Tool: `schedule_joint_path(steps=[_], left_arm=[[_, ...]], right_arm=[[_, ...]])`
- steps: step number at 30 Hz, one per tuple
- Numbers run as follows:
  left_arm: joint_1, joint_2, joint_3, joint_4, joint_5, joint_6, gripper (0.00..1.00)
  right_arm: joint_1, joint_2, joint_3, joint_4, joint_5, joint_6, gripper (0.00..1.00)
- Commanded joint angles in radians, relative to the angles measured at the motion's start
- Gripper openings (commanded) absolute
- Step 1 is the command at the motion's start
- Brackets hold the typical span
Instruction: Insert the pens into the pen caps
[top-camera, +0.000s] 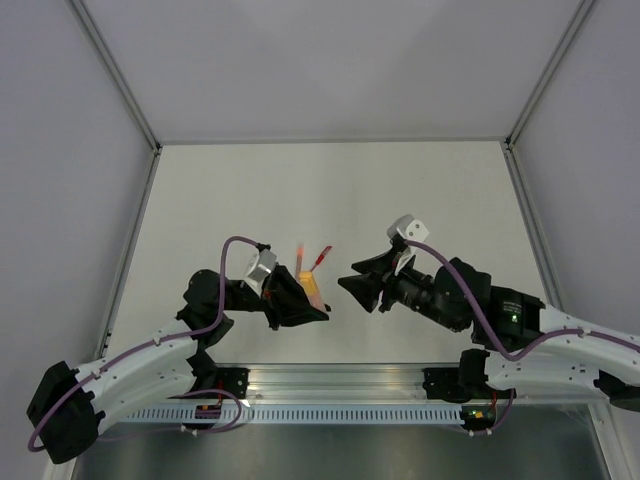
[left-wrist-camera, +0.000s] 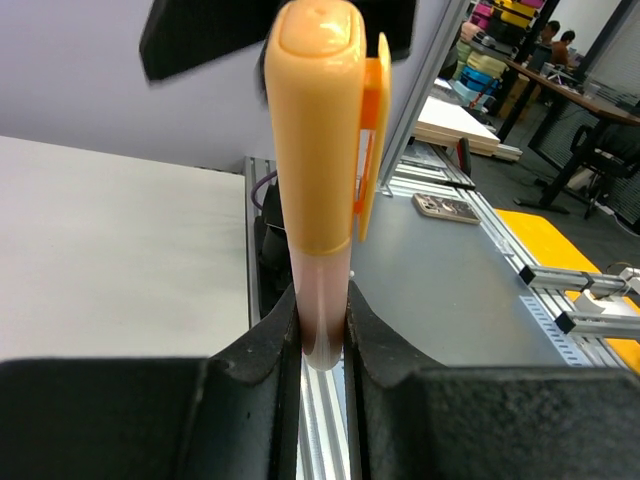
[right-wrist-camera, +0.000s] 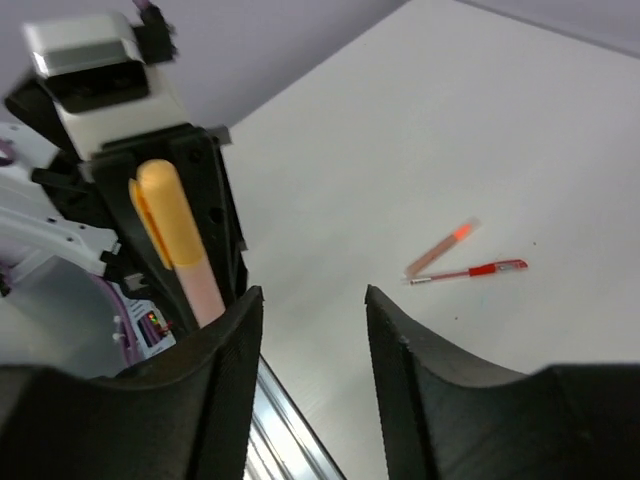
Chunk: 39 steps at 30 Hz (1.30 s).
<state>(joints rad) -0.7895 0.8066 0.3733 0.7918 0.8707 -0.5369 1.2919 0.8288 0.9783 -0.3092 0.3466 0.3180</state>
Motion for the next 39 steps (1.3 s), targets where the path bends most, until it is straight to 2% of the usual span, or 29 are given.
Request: schedule_joint_path(steps=[1,5,10,21,27,33,34,35,37,39], left_arm=[[0.001,0.011,0.030,0.023,0.034,0.028,0.02],[0.003,0.014,0.032,0.027,0.047,0.022,0.02],[0.001,0.014,0.027,0.030,0.054,0.018,0.02],[0.003,0.019,0.029,0.032,0.060,0.017,0.02],[0.003,0.016,0.029,0.034,0.065,0.017,0.02],[0.001,0.017,0.027,0.052,0.071,0.006,0.02],[0.003,0.017,0.027,0.055,0.073,0.005,0.02],[0.003,0.019,0.026,0.058,0.073,0.002,0.02],[0.003,0.014,0.024,0.069,0.073,0.000,0.02],[0.001,0.013,0.024,0.075,0.068,-0.012,0.02]], right_arm=[[-0.002,0.006,0.108,-0.011,-0.111,-0.059,0.54],[0.000,0.070,0.181,-0.013,-0.198,-0.080,0.61],[-0.002,0.151,0.256,0.016,-0.216,-0.094,0.65],[0.000,0.274,0.330,0.055,-0.222,-0.092,0.65],[0.000,0.285,0.304,0.062,-0.218,-0.086,0.63],[-0.002,0.280,0.232,0.076,-0.228,-0.079,0.54],[-0.002,0.279,0.223,0.079,-0.233,-0.076,0.39],[-0.002,0.279,0.214,0.081,-0.238,-0.073,0.31],[-0.002,0.273,0.178,0.090,-0.256,-0.063,0.18],[-0.002,0.256,0.131,0.108,-0.262,-0.053,0.12]])
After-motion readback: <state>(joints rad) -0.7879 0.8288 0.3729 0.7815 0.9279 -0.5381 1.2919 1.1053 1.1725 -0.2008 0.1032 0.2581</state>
